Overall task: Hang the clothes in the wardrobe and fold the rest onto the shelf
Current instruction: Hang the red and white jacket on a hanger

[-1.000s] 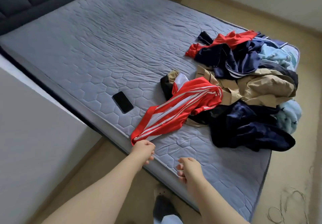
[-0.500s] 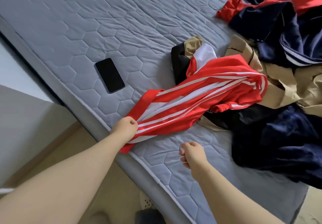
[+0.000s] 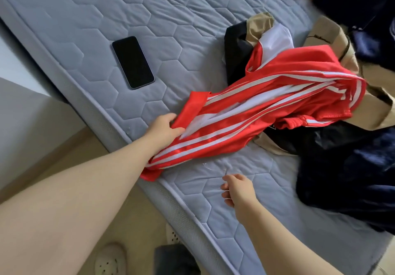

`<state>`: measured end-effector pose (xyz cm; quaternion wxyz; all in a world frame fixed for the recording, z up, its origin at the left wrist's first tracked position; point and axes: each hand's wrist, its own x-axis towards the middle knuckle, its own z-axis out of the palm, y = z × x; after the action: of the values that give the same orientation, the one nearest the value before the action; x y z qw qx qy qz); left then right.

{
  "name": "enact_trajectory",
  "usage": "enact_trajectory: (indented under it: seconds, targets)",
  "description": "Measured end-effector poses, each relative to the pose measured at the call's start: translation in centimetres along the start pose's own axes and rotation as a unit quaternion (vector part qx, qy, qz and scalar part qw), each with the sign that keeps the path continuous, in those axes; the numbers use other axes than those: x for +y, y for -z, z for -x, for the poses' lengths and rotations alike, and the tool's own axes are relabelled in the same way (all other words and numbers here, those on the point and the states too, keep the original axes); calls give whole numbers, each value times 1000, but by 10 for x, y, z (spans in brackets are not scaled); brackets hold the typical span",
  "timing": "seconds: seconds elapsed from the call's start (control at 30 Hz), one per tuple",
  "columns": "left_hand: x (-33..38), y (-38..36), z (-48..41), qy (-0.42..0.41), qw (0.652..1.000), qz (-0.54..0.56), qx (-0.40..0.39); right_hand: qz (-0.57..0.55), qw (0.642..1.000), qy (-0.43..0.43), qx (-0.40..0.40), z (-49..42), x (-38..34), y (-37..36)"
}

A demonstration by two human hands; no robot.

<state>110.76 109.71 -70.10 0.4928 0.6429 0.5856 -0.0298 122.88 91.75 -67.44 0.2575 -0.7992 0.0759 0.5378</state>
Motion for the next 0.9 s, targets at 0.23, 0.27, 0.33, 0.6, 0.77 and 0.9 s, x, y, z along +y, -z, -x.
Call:
enact_trajectory:
  seconds: [0.23,0.27,0.33,0.6,0.77,0.9]
  targets:
    - [30,42,36,51,993,105,-24,-25,997,67,-18,44,-38,-12]
    - [39,51,42,58,990,128,-27,-26,996,85,-22,53,-45,-13]
    - [59,71,51,66,980,186,-21,-31,992,117,-26,69,-60,-14]
    - [157,144,127,10,954,299,27,-30,969,240,-38,179,-129,7]
    - [217,193,188,-27,928,369,50,-45,943,314,-98,262,-168,7]
    - [262,243,250,-78,915,394,38,-15,898,429,-96,341,-194,3]
